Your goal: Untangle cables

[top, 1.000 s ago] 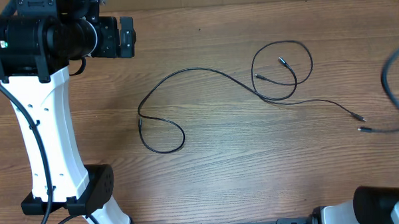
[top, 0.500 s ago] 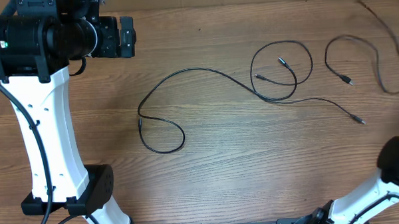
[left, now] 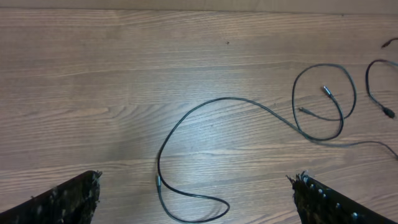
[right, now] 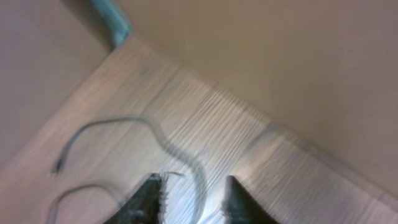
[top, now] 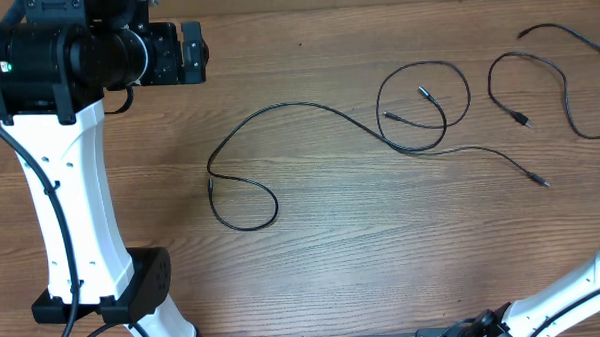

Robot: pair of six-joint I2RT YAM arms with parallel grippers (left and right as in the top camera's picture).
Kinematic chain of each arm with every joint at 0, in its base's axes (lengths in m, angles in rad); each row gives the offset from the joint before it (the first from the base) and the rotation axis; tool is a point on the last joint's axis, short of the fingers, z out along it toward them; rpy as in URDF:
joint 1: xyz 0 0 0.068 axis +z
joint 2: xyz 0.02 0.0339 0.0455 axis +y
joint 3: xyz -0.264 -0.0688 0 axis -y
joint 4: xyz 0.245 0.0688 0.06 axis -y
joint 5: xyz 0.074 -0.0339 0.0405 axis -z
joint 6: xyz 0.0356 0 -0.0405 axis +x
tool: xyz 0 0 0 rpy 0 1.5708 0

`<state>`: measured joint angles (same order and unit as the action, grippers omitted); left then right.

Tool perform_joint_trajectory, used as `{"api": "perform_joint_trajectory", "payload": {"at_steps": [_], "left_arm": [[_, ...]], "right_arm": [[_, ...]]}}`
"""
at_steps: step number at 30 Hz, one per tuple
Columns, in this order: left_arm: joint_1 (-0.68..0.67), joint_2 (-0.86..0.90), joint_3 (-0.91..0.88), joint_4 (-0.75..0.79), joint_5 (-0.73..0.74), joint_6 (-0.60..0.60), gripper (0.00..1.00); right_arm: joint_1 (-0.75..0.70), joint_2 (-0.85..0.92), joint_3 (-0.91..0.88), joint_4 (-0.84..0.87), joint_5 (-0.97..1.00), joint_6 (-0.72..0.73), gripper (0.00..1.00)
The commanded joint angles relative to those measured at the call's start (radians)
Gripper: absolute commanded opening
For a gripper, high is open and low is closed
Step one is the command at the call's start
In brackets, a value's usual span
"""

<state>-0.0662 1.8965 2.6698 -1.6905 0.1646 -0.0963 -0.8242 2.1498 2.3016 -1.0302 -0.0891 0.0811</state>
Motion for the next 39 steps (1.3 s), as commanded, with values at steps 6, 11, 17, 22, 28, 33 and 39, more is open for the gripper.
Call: {"api": "perform_joint_trajectory", "payload": {"at_steps": [6, 11, 17, 22, 28, 33, 39], "left_arm": [[-0.029, -0.002, -0.005, 0.003, 0.006, -0.023, 1.0], [-0.073, -0.002, -0.005, 0.002, -0.071, -0.023, 1.0], [-0.099, -0.002, -0.005, 0.002, -0.102, -0.023, 1.0], [-0.099, -0.002, -0.005, 0.003, -0.102, -0.024, 1.0], [-0.099, -0.002, -0.005, 0.003, -0.103, -0.023, 1.0], [-0.099, -0.002, -0.005, 0.002, -0.113, -0.024, 1.0], [-0.099, -0.002, -0.005, 0.002, -0.117, -0.024, 1.0]], "right_arm": [[0.117, 0.037, 0.008, -0.164, -0.122, 0.0, 0.77], [0.2, 0.039, -0.002, -0.3, -0.006, 0.064, 1.0], [0.214, 0.039, -0.176, -0.29, 0.028, 0.156, 1.0], [0.214, 0.039, -0.521, -0.08, 0.029, 0.185, 1.0], [0.214, 0.04, -0.708, 0.111, 0.113, 0.218, 1.0], [0.214, 0.04, -0.71, 0.145, 0.2, 0.213, 1.0], [0.214, 0.078, -0.711, 0.211, 0.231, 0.203, 0.93]]}}
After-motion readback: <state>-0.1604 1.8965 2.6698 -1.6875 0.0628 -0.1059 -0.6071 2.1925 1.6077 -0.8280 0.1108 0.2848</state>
